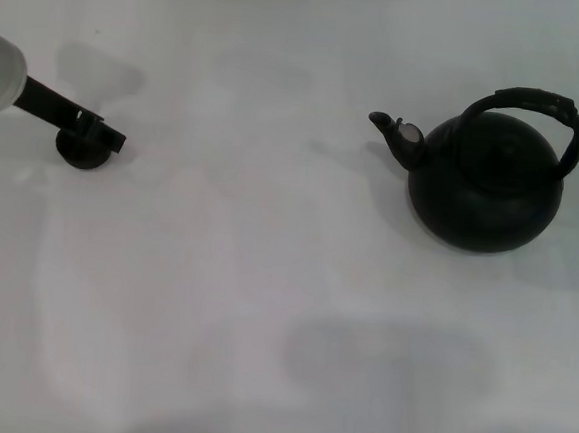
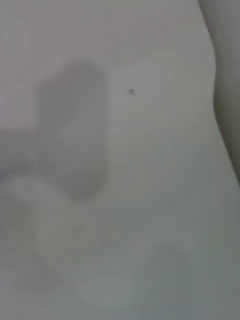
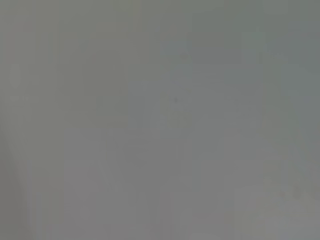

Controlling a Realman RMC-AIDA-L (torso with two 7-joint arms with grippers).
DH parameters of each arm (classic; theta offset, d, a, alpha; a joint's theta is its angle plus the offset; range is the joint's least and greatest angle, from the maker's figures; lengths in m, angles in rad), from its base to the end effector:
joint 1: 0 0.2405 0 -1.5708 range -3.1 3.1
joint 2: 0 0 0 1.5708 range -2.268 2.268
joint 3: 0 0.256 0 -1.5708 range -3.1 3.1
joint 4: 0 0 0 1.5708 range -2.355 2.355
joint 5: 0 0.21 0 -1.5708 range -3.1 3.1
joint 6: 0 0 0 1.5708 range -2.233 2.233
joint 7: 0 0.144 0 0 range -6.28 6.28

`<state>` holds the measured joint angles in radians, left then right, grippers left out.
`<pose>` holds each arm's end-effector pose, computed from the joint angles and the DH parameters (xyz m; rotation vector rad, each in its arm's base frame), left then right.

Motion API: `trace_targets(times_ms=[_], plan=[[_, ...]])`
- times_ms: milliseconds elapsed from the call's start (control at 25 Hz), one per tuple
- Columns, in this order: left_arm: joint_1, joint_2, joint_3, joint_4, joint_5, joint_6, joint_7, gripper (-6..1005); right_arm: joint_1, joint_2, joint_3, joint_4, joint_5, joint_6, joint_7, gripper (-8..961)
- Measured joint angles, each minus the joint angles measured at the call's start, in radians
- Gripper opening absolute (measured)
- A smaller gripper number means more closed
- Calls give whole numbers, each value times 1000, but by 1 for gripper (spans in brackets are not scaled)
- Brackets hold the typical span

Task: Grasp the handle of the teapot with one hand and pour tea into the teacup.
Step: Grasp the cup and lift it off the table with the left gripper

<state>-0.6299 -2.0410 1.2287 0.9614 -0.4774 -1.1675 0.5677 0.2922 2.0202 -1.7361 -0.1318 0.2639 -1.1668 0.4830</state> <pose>-0.2655 0.3950 0.0058 -2.2641 -1.1629 0.3719 0.3898 0.2898 0.0285 -1.4761 0.7759 0.7512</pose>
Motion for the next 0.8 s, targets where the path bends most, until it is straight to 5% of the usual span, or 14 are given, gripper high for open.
trace_targets(times_ms=[800], plan=[[4,-18,-15,67,3,-5,14,702,2,-2,1,-1,0,-1,-1,841]])
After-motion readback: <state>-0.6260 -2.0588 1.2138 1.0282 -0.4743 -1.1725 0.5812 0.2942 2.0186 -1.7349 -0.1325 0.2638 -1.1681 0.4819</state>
